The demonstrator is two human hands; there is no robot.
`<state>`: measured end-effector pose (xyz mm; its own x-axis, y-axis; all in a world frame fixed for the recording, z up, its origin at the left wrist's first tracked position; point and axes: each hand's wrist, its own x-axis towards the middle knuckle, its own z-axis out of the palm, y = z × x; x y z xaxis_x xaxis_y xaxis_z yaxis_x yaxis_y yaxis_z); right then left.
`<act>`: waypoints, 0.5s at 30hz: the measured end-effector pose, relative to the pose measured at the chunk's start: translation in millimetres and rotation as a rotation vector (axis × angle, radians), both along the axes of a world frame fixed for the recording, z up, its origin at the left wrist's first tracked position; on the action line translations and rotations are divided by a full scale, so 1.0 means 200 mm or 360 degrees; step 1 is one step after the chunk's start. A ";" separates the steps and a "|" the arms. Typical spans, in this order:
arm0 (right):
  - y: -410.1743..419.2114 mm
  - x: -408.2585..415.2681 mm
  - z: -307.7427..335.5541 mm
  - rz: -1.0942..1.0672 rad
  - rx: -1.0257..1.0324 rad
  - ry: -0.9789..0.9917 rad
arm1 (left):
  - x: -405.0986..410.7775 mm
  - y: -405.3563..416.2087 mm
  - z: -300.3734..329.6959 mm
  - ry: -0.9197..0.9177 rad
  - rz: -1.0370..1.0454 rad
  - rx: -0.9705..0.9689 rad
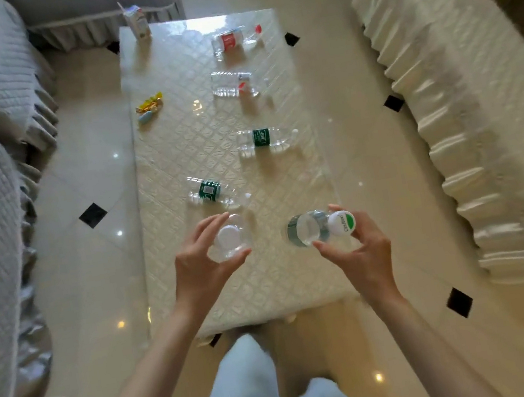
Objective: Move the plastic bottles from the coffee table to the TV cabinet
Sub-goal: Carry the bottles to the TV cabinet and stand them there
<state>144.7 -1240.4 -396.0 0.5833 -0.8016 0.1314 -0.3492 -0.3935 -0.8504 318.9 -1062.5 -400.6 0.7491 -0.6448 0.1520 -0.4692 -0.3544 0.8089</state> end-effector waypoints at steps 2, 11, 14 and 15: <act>-0.02 -0.18 0.08 -0.0064 -0.0006 -0.0066 | -0.11 -0.04 0.09 -0.0009 -0.0063 -0.0017; -0.05 -1.08 0.34 -0.0272 -0.0142 -0.0250 | -0.79 -0.23 0.40 -0.0031 -0.0383 -0.0223; -0.05 -1.38 0.41 -0.0368 -0.0160 -0.0253 | -1.03 -0.30 0.45 0.0030 -0.0451 -0.0234; -0.05 -1.47 0.43 -0.0393 -0.0162 -0.0253 | -1.10 -0.33 0.47 0.0074 -0.0468 -0.0221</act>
